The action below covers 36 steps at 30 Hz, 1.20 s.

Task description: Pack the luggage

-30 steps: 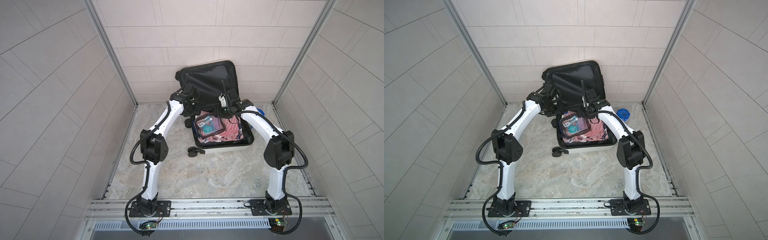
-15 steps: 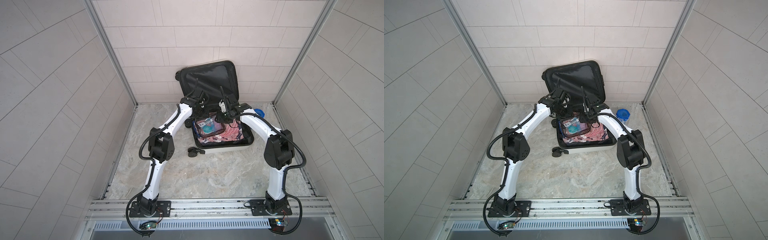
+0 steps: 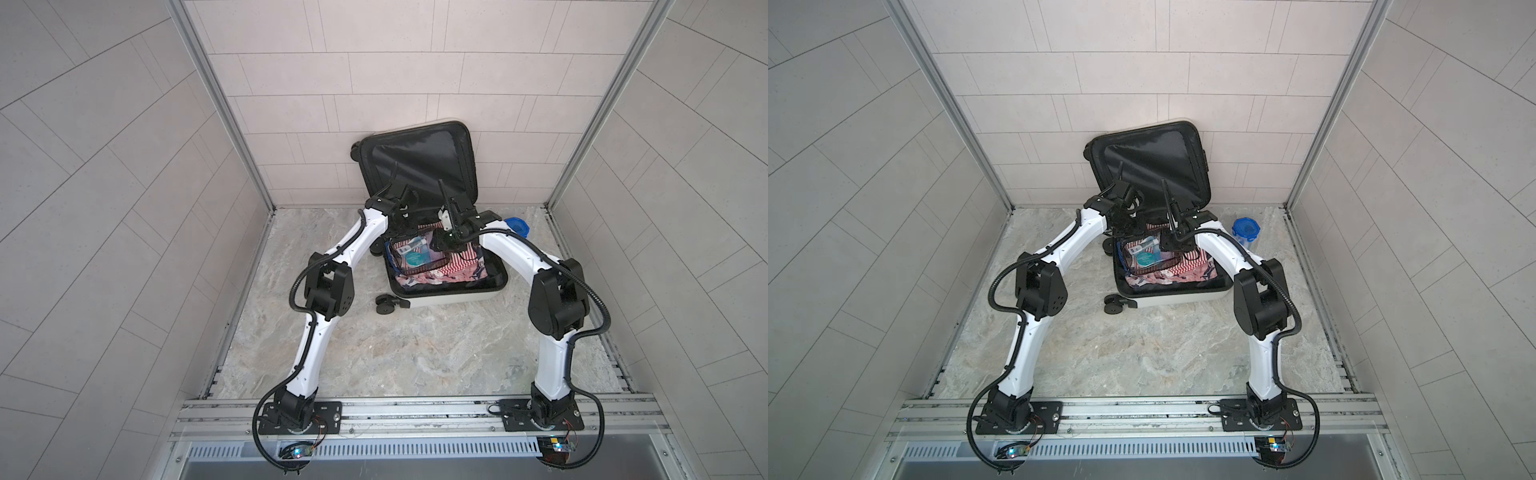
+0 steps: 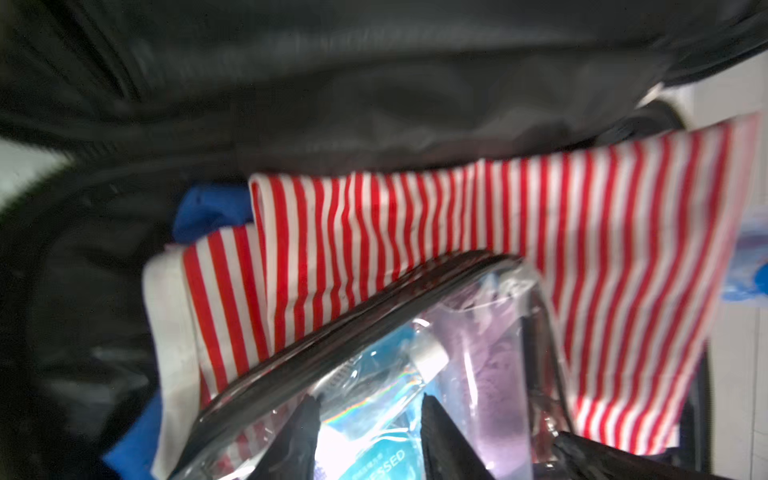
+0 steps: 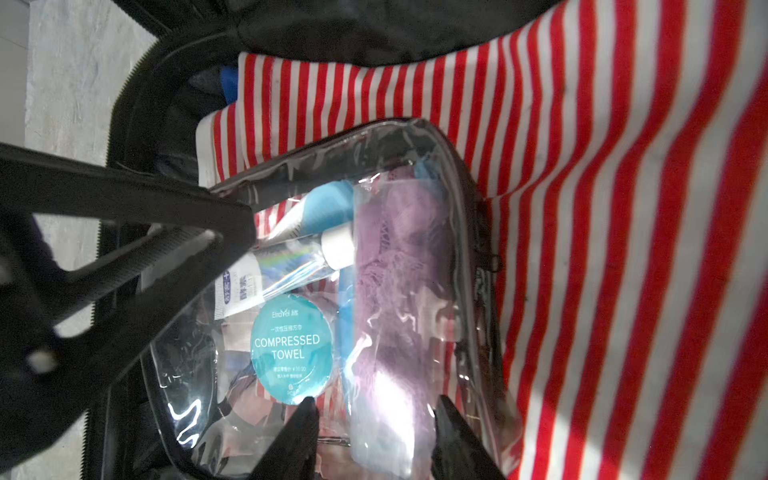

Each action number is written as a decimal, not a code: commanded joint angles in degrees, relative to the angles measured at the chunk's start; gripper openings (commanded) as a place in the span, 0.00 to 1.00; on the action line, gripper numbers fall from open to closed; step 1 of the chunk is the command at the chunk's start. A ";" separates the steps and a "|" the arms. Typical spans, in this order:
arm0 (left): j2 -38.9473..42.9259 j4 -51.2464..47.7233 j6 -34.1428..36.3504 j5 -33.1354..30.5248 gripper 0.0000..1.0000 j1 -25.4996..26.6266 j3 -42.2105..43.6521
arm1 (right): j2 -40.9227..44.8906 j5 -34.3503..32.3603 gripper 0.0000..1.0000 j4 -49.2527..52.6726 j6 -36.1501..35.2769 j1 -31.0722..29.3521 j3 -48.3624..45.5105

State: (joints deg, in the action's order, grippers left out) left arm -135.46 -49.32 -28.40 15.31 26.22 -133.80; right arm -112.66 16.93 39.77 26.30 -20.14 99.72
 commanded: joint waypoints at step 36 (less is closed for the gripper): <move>79.26 44.66 -7.08 -4.10 1.00 4.36 87.41 | 9.55 -23.19 0.99 16.77 -14.51 21.90 3.36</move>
State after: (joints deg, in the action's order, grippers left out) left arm -58.57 -10.07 -32.99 10.66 30.61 -47.86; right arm -100.03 -4.05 50.78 14.50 1.78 99.00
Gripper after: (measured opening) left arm 0.999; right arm 0.994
